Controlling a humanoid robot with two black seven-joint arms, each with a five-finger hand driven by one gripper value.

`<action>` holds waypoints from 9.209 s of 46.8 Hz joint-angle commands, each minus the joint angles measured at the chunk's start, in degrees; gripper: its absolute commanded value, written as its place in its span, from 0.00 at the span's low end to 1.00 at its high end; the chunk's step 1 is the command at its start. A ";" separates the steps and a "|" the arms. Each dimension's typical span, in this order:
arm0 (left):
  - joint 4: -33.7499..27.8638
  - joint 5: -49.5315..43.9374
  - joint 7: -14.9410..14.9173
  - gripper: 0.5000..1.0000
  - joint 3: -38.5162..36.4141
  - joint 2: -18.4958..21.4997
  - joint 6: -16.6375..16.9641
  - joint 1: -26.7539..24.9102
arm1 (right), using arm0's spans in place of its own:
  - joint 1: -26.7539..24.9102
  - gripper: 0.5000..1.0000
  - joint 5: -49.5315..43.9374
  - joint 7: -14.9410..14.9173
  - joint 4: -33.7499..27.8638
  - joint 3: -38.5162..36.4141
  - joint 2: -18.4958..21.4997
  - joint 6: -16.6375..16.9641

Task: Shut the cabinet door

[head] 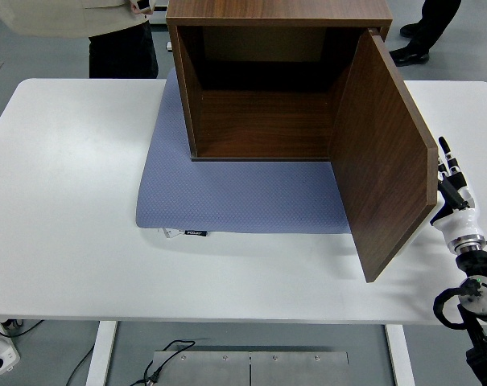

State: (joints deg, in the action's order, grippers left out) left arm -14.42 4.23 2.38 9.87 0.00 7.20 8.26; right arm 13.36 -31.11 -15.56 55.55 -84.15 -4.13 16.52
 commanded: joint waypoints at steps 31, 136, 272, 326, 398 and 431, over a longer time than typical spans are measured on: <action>0.00 -0.01 0.00 1.00 -0.03 0.00 -0.08 0.79 | 0.09 1.00 0.09 0.00 0.26 0.03 -0.09 0.09; 0.00 -0.01 0.00 1.00 -0.03 0.00 -0.08 0.79 | -6.85 1.00 0.35 0.09 14.14 -0.58 -10.46 1.06; 0.00 -0.01 0.00 1.00 -0.03 0.00 -0.08 0.79 | -21.71 1.00 -12.04 0.09 35.50 15.68 -12.92 11.78; 0.00 -0.01 0.00 1.00 -0.03 0.00 -0.08 0.79 | -4.40 1.00 -11.87 0.09 28.56 27.63 -7.21 11.78; 0.00 -0.01 0.00 1.00 -0.03 0.00 -0.08 0.79 | 14.76 1.00 -8.18 -0.09 9.31 26.75 4.13 7.82; 0.00 -0.01 0.00 1.00 -0.03 0.00 -0.08 0.79 | 21.97 1.00 -7.65 0.00 3.77 26.93 4.13 6.24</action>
State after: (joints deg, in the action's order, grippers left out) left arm -14.41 4.22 2.37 9.84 0.00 7.13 9.05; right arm 34.75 -38.85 -15.55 59.61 -57.21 0.00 23.21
